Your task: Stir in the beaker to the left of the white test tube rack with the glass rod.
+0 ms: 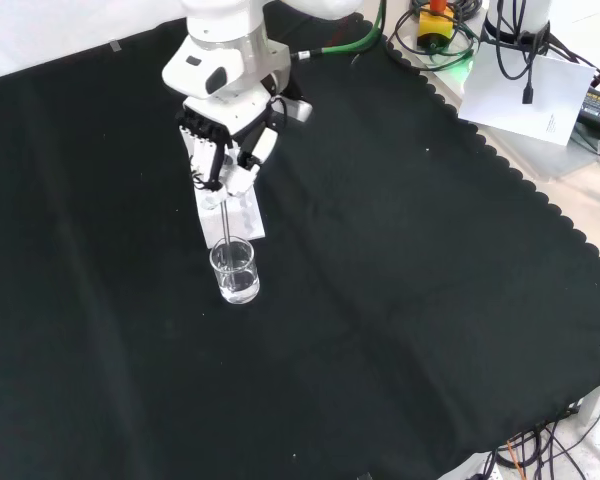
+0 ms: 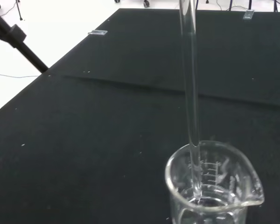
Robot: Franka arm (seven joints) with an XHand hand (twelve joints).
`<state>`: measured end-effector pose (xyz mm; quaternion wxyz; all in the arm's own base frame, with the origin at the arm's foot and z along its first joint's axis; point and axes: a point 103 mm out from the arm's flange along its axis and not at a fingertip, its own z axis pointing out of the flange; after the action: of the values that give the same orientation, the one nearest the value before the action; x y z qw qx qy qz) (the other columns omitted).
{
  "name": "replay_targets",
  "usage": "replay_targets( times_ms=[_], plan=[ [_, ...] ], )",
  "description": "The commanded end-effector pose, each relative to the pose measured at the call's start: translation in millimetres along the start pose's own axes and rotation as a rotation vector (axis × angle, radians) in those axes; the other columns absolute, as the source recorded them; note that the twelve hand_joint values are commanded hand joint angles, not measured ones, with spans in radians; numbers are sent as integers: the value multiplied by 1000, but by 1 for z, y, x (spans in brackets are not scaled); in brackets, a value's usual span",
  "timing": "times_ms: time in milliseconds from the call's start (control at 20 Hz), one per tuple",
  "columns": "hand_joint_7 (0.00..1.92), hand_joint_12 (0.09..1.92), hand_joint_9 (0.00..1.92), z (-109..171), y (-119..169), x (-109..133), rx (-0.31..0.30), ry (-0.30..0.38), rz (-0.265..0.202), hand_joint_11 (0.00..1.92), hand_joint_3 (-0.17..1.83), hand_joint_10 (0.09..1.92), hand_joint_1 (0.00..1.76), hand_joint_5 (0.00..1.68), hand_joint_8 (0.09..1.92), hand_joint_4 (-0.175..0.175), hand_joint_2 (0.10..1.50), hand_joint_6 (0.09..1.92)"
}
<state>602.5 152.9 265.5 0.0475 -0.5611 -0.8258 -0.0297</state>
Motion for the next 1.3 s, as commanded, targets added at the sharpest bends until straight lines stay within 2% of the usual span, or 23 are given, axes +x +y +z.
replay_targets(
  times_ms=[50,350,700,950,1300],
  plan=[
    [1039,771,1560,-2,-6,-31,-1,-3,40,1580,-2,878,1287,1025,1233,-175,1102,627],
    [1039,774,1560,-8,-28,-44,9,-18,84,1579,-1,880,1287,1024,1234,-175,1102,629],
    [1038,778,1560,-11,-41,-4,8,-33,29,1579,-1,883,1286,1022,1235,-175,1102,631],
    [1037,781,1559,-2,-25,15,6,-37,-12,1578,-1,884,1286,1021,1236,-175,1102,633],
    [1037,784,1558,3,-2,9,0,-24,-24,1577,0,887,1286,1019,1236,-175,1103,637]
  ],
)
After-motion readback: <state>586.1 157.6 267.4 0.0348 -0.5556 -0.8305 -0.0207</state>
